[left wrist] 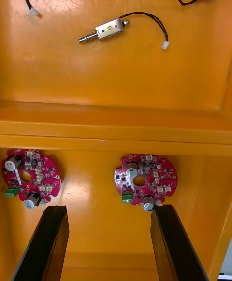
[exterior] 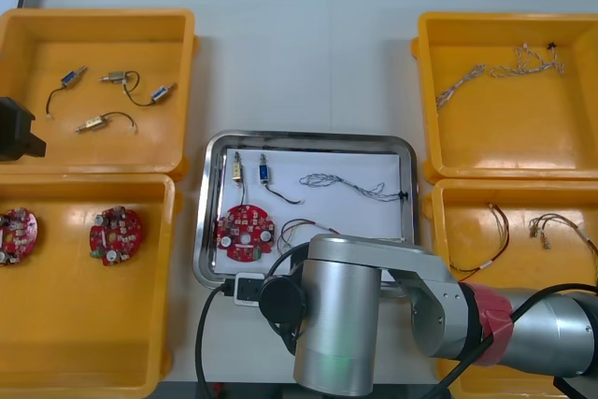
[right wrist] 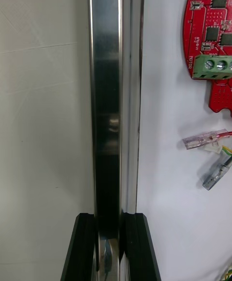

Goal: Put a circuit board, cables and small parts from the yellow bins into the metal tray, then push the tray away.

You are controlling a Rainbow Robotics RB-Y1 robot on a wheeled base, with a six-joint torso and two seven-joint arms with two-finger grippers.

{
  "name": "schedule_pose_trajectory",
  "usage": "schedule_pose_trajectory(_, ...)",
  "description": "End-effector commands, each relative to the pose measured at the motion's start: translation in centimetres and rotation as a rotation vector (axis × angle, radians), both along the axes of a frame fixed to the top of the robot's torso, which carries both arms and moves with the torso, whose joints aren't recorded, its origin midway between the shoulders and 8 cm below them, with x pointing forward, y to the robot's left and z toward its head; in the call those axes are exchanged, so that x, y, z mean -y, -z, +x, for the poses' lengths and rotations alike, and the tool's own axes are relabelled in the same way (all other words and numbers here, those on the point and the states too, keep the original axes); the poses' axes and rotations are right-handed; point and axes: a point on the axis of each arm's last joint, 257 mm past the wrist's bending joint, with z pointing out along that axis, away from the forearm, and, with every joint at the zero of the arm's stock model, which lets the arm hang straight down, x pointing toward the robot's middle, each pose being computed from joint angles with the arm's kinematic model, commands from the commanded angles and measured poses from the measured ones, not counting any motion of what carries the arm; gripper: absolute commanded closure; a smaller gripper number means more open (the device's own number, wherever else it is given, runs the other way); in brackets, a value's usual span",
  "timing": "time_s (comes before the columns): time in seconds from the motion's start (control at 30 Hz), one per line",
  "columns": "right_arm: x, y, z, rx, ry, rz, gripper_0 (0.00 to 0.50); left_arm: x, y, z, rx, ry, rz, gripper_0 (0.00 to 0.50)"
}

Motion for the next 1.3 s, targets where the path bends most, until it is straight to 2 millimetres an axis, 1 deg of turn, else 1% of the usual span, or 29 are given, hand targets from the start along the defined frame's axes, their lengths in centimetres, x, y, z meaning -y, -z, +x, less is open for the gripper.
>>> schedule_pose_trajectory(0.03, -1.0, -0.7, 0.1, 0.026, -0.052, -0.001, 0.5, -1.5, -0.7, -0.5, 0.0, 0.053, 0.066, 0.0)
schedule_pose_trajectory(0.33, -0.7, -2.9, 2.8, 0.101, -0.067, -0.021, 0.5, -1.5, -0.7, -0.5, 0.0, 0.053, 0.066, 0.0)
schedule_pose_trajectory(0.77, -0.4, -6.1, 6.1, 0.197, -0.084, -0.047, 0.5, -1.5, -0.7, -0.5, 0.0, 0.053, 0.066, 0.0)
schedule_pose_trajectory(0.97, 0.0, -7.4, 7.3, 0.22, -0.089, -0.06, 0.5, -1.5, -0.7, -0.5, 0.0, 0.053, 0.066, 0.0)
schedule_pose_trajectory(1.3, -0.1, -9.6, 9.3, 0.278, -0.107, -0.055, 0.5, -1.5, -0.7, -0.5, 0.0, 0.053, 0.066, 0.0)
